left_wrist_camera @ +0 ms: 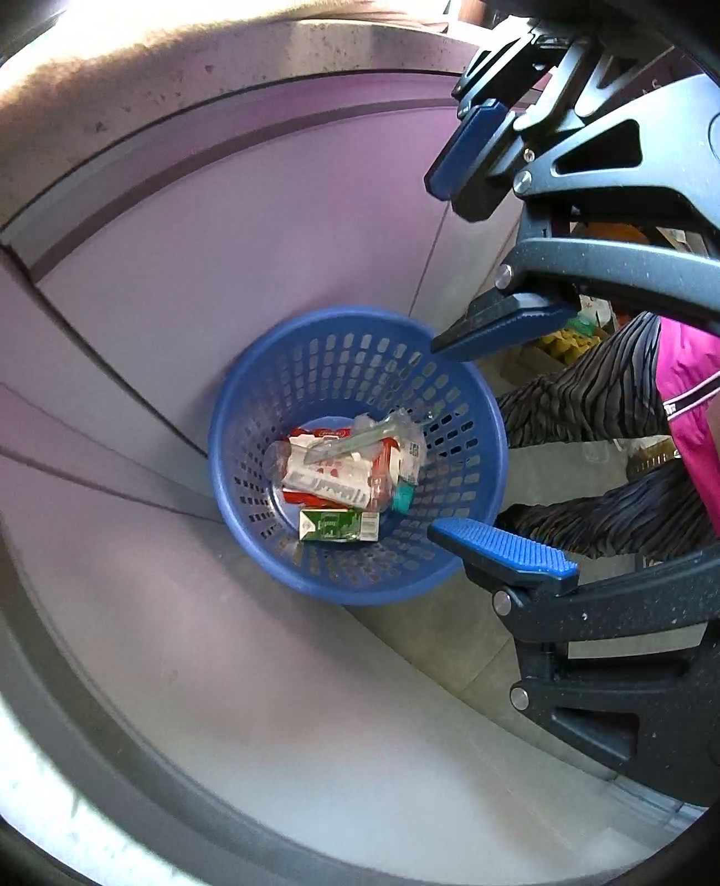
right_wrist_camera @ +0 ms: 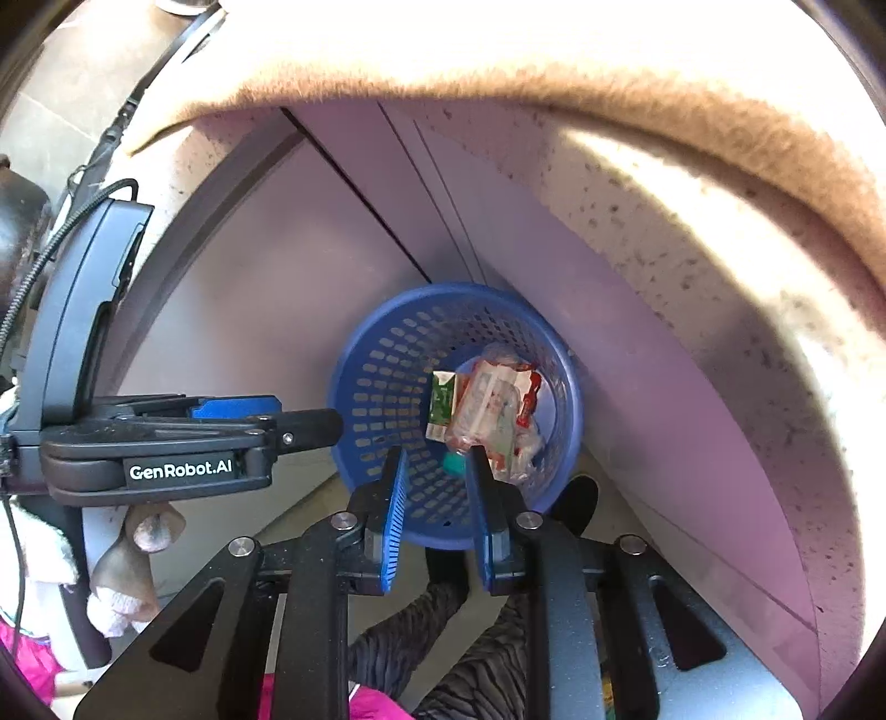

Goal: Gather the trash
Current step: 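Move both grippers back over the towel toward the ball and toothpaste tube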

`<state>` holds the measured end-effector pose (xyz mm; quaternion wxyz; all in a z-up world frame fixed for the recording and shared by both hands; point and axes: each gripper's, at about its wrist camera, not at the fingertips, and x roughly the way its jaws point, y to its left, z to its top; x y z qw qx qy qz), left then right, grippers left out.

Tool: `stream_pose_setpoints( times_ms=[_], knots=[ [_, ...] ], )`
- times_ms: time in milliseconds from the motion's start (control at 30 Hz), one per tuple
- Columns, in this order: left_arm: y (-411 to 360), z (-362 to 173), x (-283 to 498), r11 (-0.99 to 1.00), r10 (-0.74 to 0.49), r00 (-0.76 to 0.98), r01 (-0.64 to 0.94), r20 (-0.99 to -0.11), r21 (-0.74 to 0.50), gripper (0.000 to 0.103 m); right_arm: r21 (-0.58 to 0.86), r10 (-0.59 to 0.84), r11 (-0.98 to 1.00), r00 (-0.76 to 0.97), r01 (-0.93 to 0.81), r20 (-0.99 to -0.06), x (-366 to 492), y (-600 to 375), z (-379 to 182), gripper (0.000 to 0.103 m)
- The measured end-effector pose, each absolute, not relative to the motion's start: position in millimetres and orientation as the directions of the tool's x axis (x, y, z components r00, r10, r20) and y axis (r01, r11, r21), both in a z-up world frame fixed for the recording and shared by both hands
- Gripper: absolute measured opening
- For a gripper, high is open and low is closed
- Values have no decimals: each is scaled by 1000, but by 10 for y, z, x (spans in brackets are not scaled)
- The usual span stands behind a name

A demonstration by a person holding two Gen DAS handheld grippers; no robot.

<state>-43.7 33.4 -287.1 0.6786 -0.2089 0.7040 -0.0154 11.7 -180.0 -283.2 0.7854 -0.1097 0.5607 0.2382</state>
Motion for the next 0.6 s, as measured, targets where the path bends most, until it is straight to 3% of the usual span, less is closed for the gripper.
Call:
stream_pose_setpoints(
  times_ms=[100,233,367,433,600],
  knots=[
    [350,-2822,-422,916,-305,21,-267,-952,-299,60,91,256,858,267,-506,-929,106,-1797,-2753,20],
    [395,-2689,-421,923,-284,47,-256,-958,-287,60,97,277,848,278,-522,-920,39,-1793,-2572,32],
    [474,-2530,-419,925,-272,79,-253,-959,-283,60,105,300,834,286,-541,-910,-1,-1755,-2385,36],
    [509,-2437,-415,926,-264,98,-253,-960,-281,60,109,315,824,288,-557,-904,-26,-1743,-2271,44],
    [575,-2109,-368,928,-246,159,-245,-956,-280,61,111,351,796,304,-595,-886,-45,-1731,-2028,52]
  ],
)
